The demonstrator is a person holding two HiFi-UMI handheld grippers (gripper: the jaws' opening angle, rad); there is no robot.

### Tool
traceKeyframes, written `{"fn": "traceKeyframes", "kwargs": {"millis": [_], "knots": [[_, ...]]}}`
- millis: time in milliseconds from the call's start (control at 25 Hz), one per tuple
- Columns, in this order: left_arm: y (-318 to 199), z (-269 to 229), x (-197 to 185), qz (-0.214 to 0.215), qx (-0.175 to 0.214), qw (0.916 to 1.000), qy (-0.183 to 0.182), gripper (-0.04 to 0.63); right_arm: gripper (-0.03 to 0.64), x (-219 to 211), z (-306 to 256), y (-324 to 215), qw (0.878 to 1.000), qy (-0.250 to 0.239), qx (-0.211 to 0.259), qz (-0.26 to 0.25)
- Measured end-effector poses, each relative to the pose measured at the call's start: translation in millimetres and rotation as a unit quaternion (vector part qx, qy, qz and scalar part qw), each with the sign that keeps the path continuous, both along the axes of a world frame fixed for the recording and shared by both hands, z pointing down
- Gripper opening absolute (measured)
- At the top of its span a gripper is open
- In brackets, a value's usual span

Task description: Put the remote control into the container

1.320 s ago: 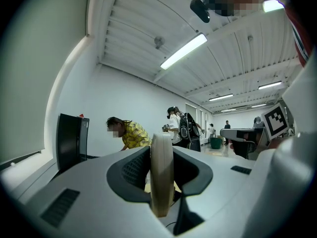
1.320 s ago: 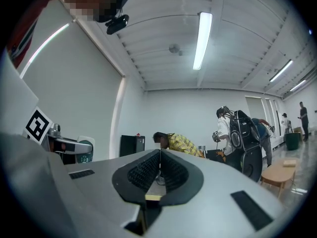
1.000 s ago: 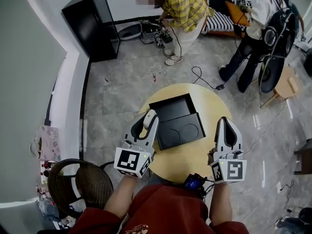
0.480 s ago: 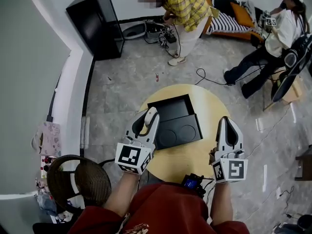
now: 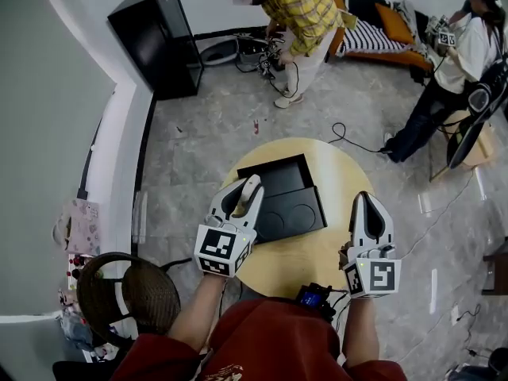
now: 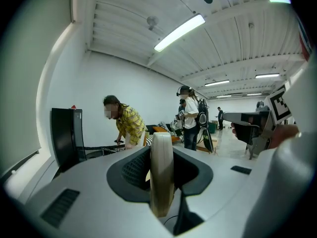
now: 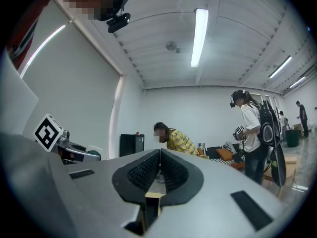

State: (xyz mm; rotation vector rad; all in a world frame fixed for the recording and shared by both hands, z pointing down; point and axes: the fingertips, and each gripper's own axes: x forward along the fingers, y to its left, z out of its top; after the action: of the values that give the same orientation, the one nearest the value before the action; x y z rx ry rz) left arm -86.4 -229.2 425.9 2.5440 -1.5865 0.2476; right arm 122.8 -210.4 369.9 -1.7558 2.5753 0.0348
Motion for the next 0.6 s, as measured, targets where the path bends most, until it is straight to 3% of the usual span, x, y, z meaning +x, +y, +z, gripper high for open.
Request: {"fn": "traceKeyframes", "kwargs": {"millis": [600], "knots": [[-18.2,51.5,17.5,0.043,-0.091,0.9935,-0.054,0.112,0.023,2.6,4.2,-0.4,1.0,-0.002,-0.004,-0.003]]}}
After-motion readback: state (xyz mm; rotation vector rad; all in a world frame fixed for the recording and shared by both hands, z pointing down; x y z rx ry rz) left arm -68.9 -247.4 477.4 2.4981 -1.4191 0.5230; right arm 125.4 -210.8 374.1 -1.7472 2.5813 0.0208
